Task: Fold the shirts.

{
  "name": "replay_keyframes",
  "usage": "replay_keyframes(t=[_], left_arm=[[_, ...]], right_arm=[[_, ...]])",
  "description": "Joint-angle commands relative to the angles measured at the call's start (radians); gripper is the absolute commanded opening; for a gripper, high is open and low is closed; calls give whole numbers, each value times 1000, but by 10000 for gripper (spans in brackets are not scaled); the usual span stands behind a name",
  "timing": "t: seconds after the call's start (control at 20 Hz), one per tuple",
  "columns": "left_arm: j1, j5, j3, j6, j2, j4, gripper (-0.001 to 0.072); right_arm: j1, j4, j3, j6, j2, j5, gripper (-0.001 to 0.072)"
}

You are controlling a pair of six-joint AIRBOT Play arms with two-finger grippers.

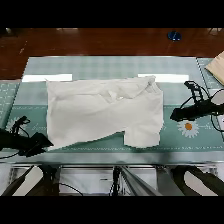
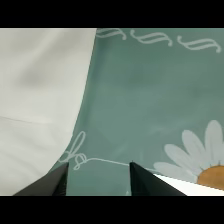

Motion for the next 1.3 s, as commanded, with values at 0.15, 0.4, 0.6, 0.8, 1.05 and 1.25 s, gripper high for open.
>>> replay_keyframes(t=[0.15, 0.4, 0.6, 0.8, 1.05, 1.25], left_arm=[[-117, 172, 0, 19, -211, -85, 596], [-219, 240, 36, -53, -306, -48, 111], [-215, 169, 88, 11, -303, -61, 28], [-215, 66, 160, 47, -283, -62, 26], [-215, 60, 216, 47, -199, -62, 27], [-215, 60, 220, 51, -198, -62, 27]], right_arm=[[0, 46, 0, 0, 1, 37, 460], [0, 76, 0, 4, 7, 67, 459], [0, 83, 1, 4, 53, 66, 459], [-23, 80, 1, 31, 113, 67, 459], [-269, 204, -36, -36, 110, 116, 481], [-315, 413, -178, -119, 41, 103, 524]])
